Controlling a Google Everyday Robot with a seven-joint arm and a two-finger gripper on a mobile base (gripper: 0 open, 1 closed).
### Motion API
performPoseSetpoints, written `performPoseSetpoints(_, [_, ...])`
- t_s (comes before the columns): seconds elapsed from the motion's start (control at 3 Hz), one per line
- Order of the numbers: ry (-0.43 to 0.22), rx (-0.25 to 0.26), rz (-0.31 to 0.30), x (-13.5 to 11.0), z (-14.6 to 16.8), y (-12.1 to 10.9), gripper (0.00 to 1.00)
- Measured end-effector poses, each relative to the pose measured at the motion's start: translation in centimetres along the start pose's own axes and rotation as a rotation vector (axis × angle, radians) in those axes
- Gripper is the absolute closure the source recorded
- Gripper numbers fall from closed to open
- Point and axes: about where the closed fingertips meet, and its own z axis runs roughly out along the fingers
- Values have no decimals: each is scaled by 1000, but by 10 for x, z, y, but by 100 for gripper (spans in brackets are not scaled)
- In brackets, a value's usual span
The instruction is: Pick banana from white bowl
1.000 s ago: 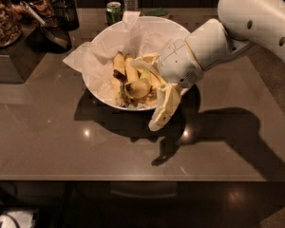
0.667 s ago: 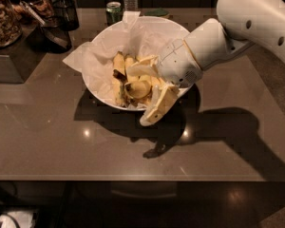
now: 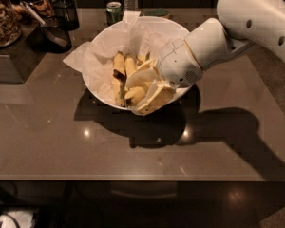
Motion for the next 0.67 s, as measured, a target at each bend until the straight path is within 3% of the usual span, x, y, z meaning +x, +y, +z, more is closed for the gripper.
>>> performPoseSetpoints(0.33, [0, 0, 0, 0, 0, 0, 88])
performPoseSetpoints(0.67, [0, 0, 0, 0, 0, 0, 100])
